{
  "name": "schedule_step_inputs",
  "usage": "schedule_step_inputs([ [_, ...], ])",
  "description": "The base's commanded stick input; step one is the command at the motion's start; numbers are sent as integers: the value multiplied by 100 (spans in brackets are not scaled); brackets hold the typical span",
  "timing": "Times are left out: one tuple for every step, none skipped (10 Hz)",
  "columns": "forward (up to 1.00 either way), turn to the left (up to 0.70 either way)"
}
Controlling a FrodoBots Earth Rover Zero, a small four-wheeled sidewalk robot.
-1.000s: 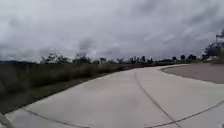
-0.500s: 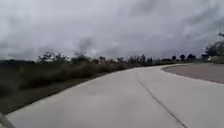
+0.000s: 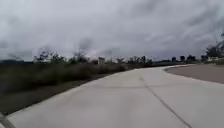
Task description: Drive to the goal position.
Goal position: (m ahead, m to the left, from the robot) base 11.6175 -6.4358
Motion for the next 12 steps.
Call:
schedule_step_inputs([
  [85, -4],
  [85, -27],
  [85, -34],
  [85, -34],
  [85, -34],
  [85, -34],
  [85, -34],
  [85, -20],
  [85, 0],
  [85, 0],
  [85, 0],
  [85, -27],
])
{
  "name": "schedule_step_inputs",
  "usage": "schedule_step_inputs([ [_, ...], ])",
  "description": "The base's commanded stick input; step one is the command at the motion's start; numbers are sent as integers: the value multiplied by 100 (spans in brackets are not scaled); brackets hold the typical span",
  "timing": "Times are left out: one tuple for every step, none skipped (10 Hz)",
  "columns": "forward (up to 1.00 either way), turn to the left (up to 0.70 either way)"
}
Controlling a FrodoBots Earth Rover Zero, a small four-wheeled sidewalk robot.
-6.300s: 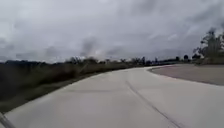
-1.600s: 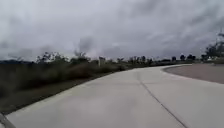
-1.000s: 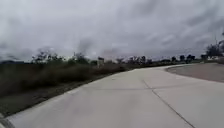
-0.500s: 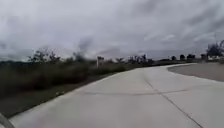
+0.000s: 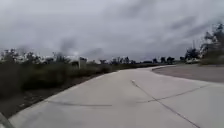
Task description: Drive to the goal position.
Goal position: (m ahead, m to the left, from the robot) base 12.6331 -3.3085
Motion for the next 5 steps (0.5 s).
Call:
schedule_step_inputs([
  [85, -34],
  [85, -34],
  [85, -34],
  [85, 0],
  [85, 0],
])
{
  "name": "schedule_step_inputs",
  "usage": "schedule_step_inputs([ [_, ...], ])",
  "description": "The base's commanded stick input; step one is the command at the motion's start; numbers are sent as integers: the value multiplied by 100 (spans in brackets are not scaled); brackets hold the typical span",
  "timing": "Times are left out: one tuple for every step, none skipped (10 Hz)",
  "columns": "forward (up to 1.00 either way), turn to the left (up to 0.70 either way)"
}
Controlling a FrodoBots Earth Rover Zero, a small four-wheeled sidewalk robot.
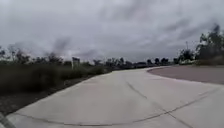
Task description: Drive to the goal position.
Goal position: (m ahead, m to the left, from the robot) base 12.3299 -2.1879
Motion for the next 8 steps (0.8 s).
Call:
schedule_step_inputs([
  [85, 0],
  [85, 0],
  [85, 0],
  [85, 0],
  [85, 0],
  [85, 0],
  [85, -18],
  [85, -34],
])
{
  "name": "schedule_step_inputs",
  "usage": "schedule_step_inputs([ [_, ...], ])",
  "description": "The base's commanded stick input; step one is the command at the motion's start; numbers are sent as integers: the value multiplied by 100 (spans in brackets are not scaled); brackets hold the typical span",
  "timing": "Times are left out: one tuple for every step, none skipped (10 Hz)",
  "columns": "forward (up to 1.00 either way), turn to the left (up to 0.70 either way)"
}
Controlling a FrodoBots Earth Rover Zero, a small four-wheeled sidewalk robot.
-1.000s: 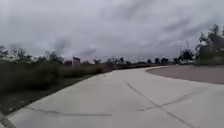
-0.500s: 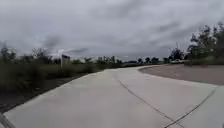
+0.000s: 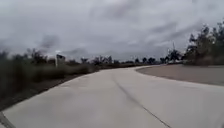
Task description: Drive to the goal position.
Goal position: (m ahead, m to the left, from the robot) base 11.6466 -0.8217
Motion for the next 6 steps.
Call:
schedule_step_inputs([
  [85, -31],
  [85, 0],
  [85, 0],
  [85, 0],
  [85, 0],
  [85, 0],
])
